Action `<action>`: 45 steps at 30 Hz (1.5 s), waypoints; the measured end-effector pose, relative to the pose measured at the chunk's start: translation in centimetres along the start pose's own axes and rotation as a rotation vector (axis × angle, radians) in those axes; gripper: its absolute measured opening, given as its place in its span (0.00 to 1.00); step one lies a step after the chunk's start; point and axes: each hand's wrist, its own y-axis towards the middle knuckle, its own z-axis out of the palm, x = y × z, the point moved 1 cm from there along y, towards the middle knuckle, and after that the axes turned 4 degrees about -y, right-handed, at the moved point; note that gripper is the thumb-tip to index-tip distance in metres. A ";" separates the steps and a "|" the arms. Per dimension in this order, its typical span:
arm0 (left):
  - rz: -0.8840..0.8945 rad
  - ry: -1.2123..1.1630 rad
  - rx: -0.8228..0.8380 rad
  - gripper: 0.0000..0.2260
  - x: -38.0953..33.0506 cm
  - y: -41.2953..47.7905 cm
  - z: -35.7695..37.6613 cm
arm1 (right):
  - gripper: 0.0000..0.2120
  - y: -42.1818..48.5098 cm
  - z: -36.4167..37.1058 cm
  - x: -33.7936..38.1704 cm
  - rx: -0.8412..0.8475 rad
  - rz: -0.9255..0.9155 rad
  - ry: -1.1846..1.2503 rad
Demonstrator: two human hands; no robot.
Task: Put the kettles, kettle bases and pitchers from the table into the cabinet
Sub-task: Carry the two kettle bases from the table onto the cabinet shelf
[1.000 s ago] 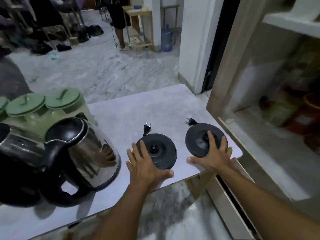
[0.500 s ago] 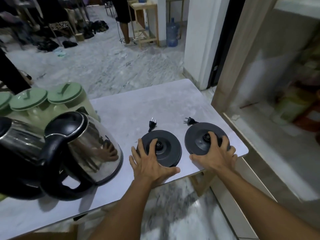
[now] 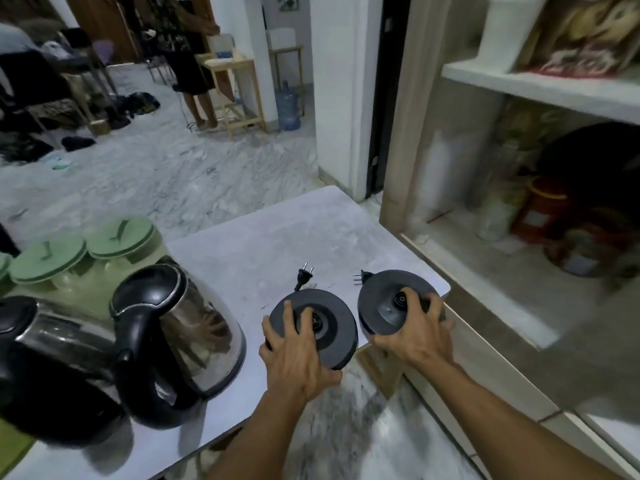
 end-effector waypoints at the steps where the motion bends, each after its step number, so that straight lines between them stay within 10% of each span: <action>1: 0.028 0.005 0.001 0.49 -0.6 0.0 -1.3 | 0.47 -0.8 -1.4 0.1 -0.033 0.022 0.002; 14: 0.797 -0.073 -0.071 0.51 -16.3 -12.0 -21.9 | 0.47 -25.0 -25.9 -1.3 -0.681 0.549 0.073; 23: 1.201 -0.116 -0.009 0.50 -30.7 -24.2 -22.8 | 0.49 -37.6 -37.3 -11.0 -0.877 0.856 0.098; 45: 1.028 0.069 0.309 0.59 -65.5 -24.9 -6.7 | 0.52 -25.3 -50.1 -41.1 -0.524 0.898 0.122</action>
